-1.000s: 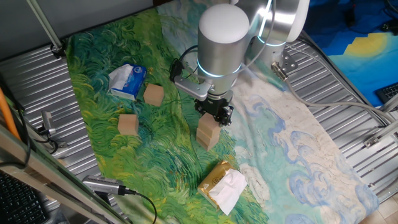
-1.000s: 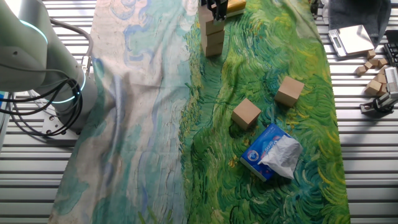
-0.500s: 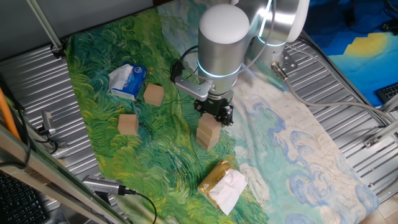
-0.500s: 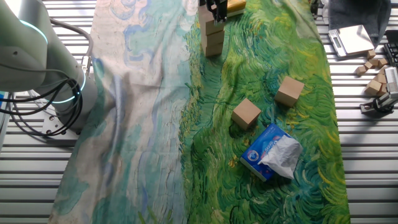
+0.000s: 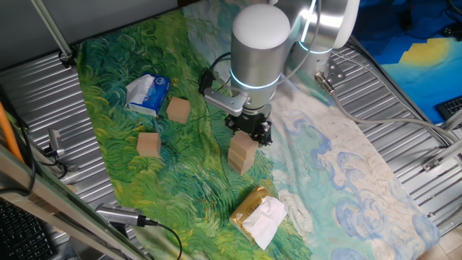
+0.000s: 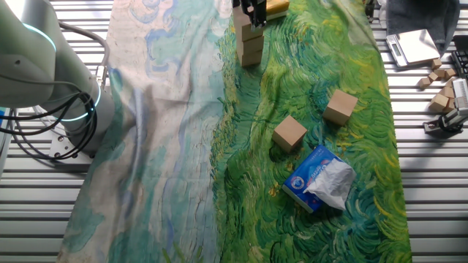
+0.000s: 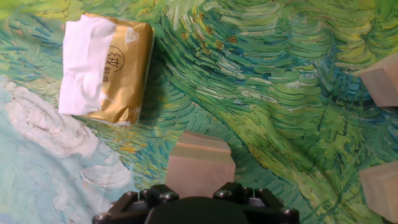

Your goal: Stack the blocks in a vertical line of five

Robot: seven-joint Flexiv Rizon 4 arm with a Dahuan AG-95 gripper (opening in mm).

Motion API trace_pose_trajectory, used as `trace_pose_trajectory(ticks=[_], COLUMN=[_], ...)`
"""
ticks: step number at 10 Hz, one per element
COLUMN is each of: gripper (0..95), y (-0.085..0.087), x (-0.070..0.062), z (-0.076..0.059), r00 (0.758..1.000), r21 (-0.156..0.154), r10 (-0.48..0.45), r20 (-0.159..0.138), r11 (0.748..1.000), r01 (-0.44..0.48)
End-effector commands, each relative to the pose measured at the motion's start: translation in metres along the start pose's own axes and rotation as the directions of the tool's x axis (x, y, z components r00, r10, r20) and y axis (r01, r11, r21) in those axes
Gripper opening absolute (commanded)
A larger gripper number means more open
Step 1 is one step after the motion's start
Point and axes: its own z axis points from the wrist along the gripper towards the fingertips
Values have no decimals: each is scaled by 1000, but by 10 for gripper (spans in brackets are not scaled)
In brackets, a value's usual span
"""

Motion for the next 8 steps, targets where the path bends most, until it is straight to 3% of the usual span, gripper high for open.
trace_pose_trajectory(ticks=[1, 4, 6, 8], gripper=[950, 950, 950, 950], y=[2, 3, -2, -10], x=[1, 1, -3, -6], z=[-2, -9, -24, -34], r00=[1000, 1000, 999, 998], r21=[-3, -9, -22, -18], r10=[0, 8, 9, 21], r20=[-5, -17, -48, -51], r11=[1000, 1000, 1000, 1000], r01=[0, -8, -10, -21])
